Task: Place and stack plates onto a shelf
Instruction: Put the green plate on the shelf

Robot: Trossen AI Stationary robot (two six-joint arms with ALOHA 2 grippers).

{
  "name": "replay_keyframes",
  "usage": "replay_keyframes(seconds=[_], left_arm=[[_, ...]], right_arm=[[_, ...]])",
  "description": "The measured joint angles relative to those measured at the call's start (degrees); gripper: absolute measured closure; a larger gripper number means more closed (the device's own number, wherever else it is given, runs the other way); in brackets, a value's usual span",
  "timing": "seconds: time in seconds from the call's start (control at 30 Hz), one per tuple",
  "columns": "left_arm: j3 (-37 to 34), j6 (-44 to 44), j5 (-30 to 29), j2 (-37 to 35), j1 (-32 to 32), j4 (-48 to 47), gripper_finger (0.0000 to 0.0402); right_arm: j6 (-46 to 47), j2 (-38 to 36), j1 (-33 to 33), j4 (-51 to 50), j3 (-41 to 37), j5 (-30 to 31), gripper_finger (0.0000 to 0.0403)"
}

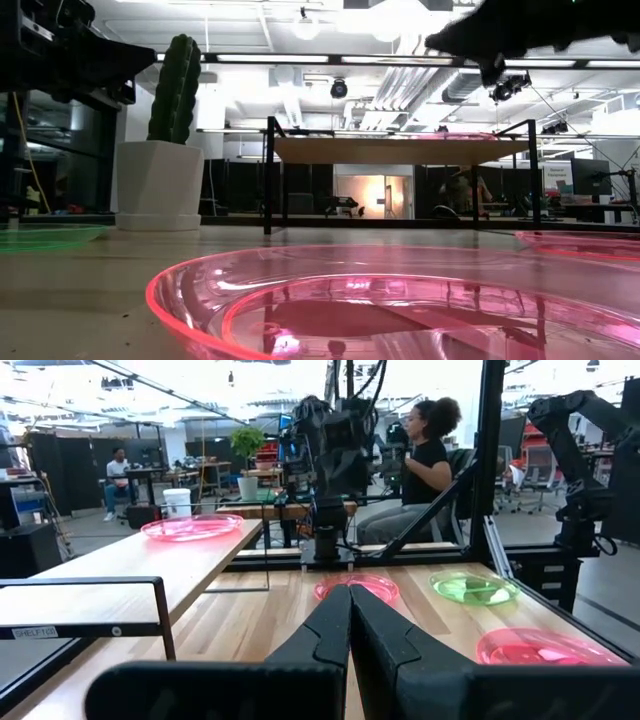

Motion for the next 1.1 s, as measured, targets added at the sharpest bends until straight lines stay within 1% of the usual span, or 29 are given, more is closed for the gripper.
replay_keyframes(seconds=[0.1, 0.27, 0.33, 0.5, 0.63, 0.77, 0.9, 1.0, 1.1], left_arm=[[0.0, 0.0, 0.0, 0.0, 0.0, 0.0, 0.0401], [0.0, 0.0, 0.0, 0.0, 0.0, 0.0, 0.0401], [0.0, 0.0, 0.0, 0.0, 0.0, 0.0, 0.0401], [0.0, -0.1, 0.0, 0.0, 0.0, -0.6, 0.0401], [0.0, -0.1, 0.0, 0.0, 0.0, -0.7, 0.0401], [0.0, 0.0, 0.0, 0.0, 0.0, -0.7, 0.0401], [0.0, -0.1, 0.0, 0.0, 0.0, -0.7, 0.0402], [0.0, 0.0, 0.0, 0.0, 0.0, -0.7, 0.0402], [0.0, 0.0, 0.0, 0.0, 0.0, -0.5, 0.0401]], right_arm=[[0.8, 0.0, -0.1, -0.1, -1.7, 2.5, 0.0403], [-1.3, -0.5, -0.1, -0.9, -2.0, 3.0, 0.0403], [-2.2, -2.0, -0.2, -3.5, -2.0, 3.7, 0.0403], [1.6, -10.4, -0.3, -16.9, -2.0, 8.3, 0.0403], [4.5, -18.0, -0.1, -26.2, -2.0, 8.4, 0.0403], [5.3, -22.9, 0.4, -31.4, -2.1, 8.4, 0.0403], [5.3, -25.6, 0.7, -28.4, -6.1, 8.4, 0.0403], [5.3, -26.9, 0.7, -22.5, -10.8, 8.3, 0.0403], [5.3, -28.1, -0.2, -16.9, -13.1, 6.6, 0.0403]])
